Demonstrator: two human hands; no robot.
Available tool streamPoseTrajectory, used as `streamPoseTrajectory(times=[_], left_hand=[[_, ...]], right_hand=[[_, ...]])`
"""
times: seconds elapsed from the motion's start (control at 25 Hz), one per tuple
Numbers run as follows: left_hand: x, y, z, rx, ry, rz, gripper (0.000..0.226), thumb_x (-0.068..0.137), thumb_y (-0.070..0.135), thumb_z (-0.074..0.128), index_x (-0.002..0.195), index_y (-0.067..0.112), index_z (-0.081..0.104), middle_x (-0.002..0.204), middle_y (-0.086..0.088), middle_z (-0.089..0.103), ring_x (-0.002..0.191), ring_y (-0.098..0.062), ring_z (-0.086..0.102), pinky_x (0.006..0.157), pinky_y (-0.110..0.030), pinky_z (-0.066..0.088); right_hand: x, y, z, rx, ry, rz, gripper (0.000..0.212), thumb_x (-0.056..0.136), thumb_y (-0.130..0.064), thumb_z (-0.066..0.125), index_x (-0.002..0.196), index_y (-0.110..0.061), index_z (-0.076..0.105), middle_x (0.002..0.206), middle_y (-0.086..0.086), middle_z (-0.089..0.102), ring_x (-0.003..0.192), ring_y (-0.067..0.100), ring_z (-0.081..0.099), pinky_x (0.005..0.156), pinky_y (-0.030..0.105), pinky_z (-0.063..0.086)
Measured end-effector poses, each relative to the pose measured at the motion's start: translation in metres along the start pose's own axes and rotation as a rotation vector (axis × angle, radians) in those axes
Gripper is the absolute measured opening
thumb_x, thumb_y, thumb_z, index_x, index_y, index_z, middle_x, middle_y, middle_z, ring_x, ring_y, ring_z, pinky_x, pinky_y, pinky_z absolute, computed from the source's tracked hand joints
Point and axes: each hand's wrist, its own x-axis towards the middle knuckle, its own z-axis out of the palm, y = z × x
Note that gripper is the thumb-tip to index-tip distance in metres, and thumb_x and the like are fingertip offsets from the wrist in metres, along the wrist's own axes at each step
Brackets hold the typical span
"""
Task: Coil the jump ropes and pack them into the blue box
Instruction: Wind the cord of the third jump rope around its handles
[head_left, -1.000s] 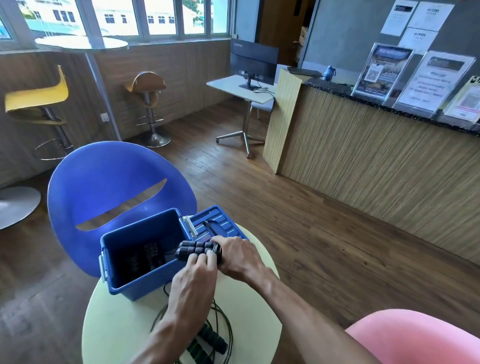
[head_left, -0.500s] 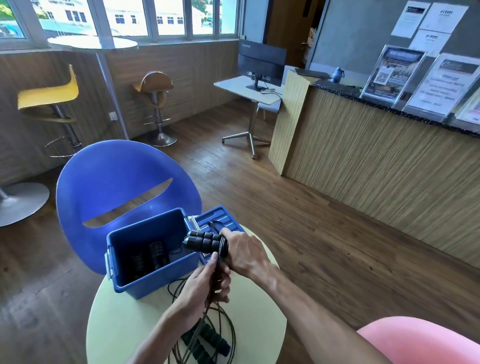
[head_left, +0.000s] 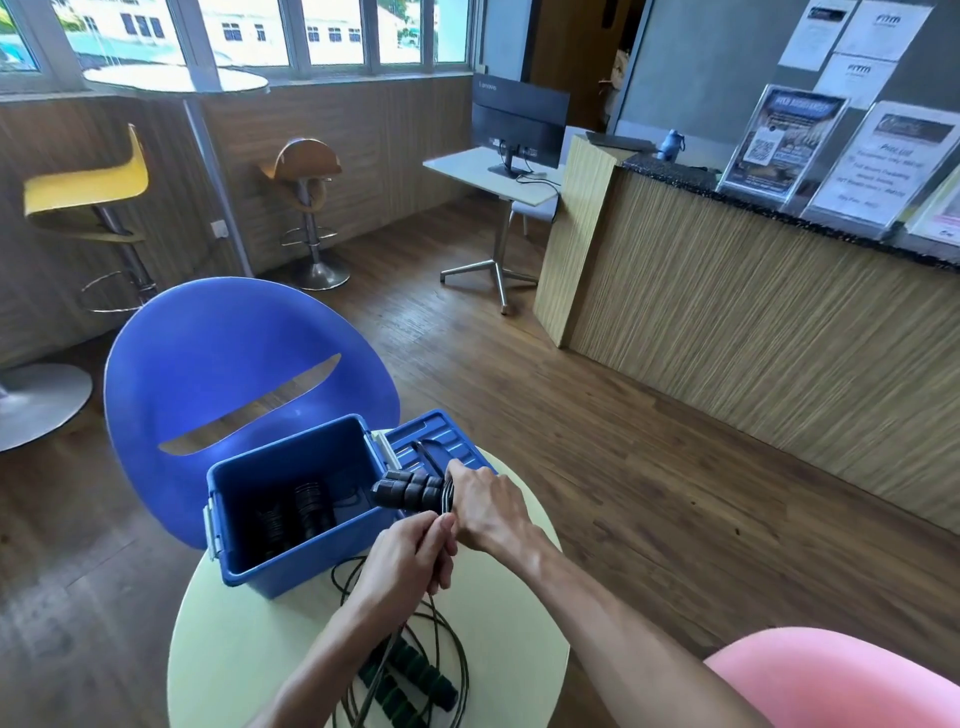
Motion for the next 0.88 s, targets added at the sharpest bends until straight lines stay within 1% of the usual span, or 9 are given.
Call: streamPoseTrajectory(times=[0.08,0.16,0.32,0.48,0.6,0.68,0.72,0.8,0.88], left_hand=[[0.002,-0.002,-0.001,-0.101,-0.057,-0.03,0.035,0.104,0.024,0.039,0.079,0.004,0.056,0.058,-0.009,0.066,0.046,-0.016,0.052,0.049,-0.026,0.044],[0.004,-0.01,-0.001,-0.205,-0.105,-0.072,0.033,0.105,0.022,0.036,0.085,0.002,0.054,0.058,-0.008,0.061,0.043,-0.014,0.043,0.042,-0.024,0.036],[0.006,-0.032,-0.002,-0.183,-0.159,-0.025,0.03,0.105,0.021,0.037,0.09,0.006,0.058,0.055,-0.005,0.051,0.047,-0.014,0.035,0.045,-0.023,0.03],[0.015,-0.042,-0.011,-0.046,-0.271,-0.012,0.037,0.104,0.026,0.038,0.082,0.007,0.06,0.064,-0.01,0.067,0.055,-0.021,0.058,0.06,-0.028,0.048],[0.018,-0.042,-0.026,0.173,-0.27,0.141,0.043,0.099,0.041,0.041,0.081,0.009,0.064,0.075,-0.002,0.07,0.072,-0.01,0.066,0.075,-0.018,0.048],[0.021,-0.042,-0.039,0.351,-0.21,0.338,0.05,0.095,0.057,0.036,0.089,0.017,0.066,0.084,0.017,0.062,0.083,0.0,0.06,0.079,-0.012,0.044],[0.024,-0.043,-0.045,0.416,-0.183,0.426,0.043,0.094,0.058,0.038,0.092,0.026,0.065,0.085,0.023,0.056,0.083,0.004,0.056,0.077,-0.01,0.043],[0.027,-0.039,-0.055,0.411,-0.152,0.435,0.008,0.093,0.044,0.056,0.088,0.046,0.061,0.079,0.024,0.056,0.074,0.003,0.055,0.068,-0.013,0.045],[0.03,-0.037,-0.06,0.346,-0.104,0.356,0.03,0.089,0.025,0.067,0.08,0.053,0.06,0.076,0.018,0.061,0.069,-0.001,0.058,0.063,-0.018,0.048]], right_hand=[[0.0,0.003,0.0,0.048,0.0,0.014,0.03,0.081,-0.019,0.066,0.107,-0.018,0.052,0.099,0.01,0.069,0.093,0.036,0.066,0.068,0.034,0.042],[0.0,0.005,-0.001,0.098,0.0,-0.005,0.032,0.08,-0.02,0.066,0.107,-0.02,0.051,0.095,0.008,0.069,0.09,0.036,0.066,0.066,0.033,0.041],[-0.003,0.006,-0.007,0.166,-0.006,-0.049,0.045,0.075,-0.02,0.073,0.112,-0.025,0.047,0.093,0.007,0.07,0.084,0.034,0.063,0.065,0.033,0.04],[-0.009,0.007,-0.015,0.197,-0.077,-0.118,0.045,0.079,-0.023,0.074,0.117,-0.025,0.051,0.094,0.003,0.069,0.075,0.025,0.053,0.068,0.03,0.04],[-0.014,0.009,-0.027,0.262,-0.145,-0.166,0.044,0.076,-0.031,0.077,0.113,-0.029,0.052,0.082,-0.005,0.063,0.075,0.023,0.057,0.067,0.029,0.042],[-0.018,0.01,-0.033,0.267,-0.184,-0.222,0.045,0.076,-0.031,0.077,0.114,-0.03,0.052,0.082,-0.006,0.062,0.077,0.021,0.058,0.069,0.032,0.047],[-0.021,0.011,-0.036,0.282,-0.196,-0.248,0.046,0.075,-0.03,0.078,0.113,-0.032,0.052,0.084,-0.007,0.063,0.078,0.019,0.059,0.072,0.033,0.05],[-0.026,0.009,-0.04,0.336,-0.208,-0.284,0.05,0.071,-0.033,0.083,0.11,-0.035,0.052,0.087,-0.009,0.066,0.078,0.015,0.06,0.075,0.034,0.053],[-0.031,0.006,-0.045,0.368,-0.216,-0.308,0.056,0.066,-0.047,0.088,0.107,-0.037,0.051,0.086,-0.01,0.066,0.076,0.01,0.059,0.072,0.03,0.051]])
